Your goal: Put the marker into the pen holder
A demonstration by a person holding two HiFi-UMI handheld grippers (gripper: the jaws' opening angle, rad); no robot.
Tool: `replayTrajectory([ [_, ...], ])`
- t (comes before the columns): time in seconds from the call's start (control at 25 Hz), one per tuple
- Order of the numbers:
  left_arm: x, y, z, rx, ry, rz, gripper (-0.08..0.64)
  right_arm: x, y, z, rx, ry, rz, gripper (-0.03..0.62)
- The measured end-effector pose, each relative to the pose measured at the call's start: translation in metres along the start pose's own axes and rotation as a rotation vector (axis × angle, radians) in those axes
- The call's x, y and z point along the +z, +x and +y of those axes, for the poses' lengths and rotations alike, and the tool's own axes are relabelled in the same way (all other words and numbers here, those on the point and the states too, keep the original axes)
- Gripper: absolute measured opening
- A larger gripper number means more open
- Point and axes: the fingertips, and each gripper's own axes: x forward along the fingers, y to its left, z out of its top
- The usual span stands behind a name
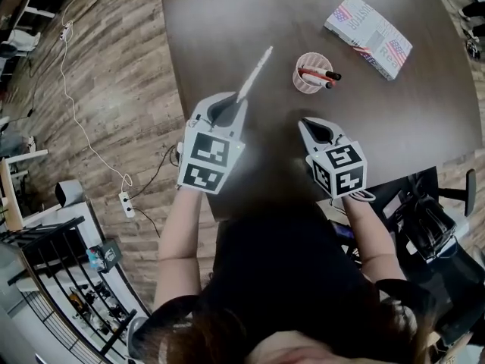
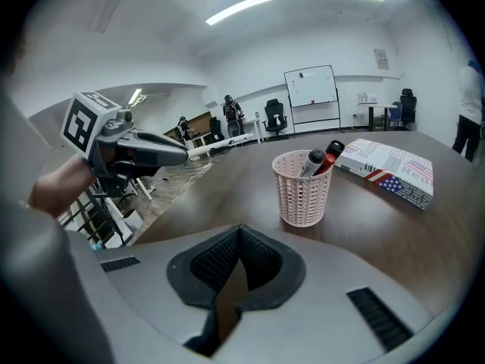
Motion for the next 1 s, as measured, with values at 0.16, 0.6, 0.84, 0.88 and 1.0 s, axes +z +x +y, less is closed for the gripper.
replayTrajectory([
  [0.16, 0.025, 0.000, -0.010, -0.042, 0.195, 0.046, 0.061, 0.001, -0.006, -0.008, -0.018, 0.010, -0.011, 0.015],
  [0.6, 0.057, 0.029, -0.043, -0.197, 0.555, 0.205, 0.061, -0.008, -0.020, -0.025, -0.044, 0.026, -0.004, 0.015],
  [0.84, 0.058, 0.047, -0.041, -0.223, 0.685, 0.311, 0.061, -0.018, -0.027, -0.035, -0.056, 0.053, 0.006, 0.015],
  [0.88, 0.058, 0.048, -0.042, -0.229, 0.707, 0.329, 0.061, -0.019, -0.027, -0.036, -0.055, 0.057, 0.007, 0.015],
  [1.0, 0.057, 0.055, -0.044, -0.247, 0.773, 0.384, 0.061, -0.022, -0.027, -0.040, -0.052, 0.069, 0.011, 0.015],
])
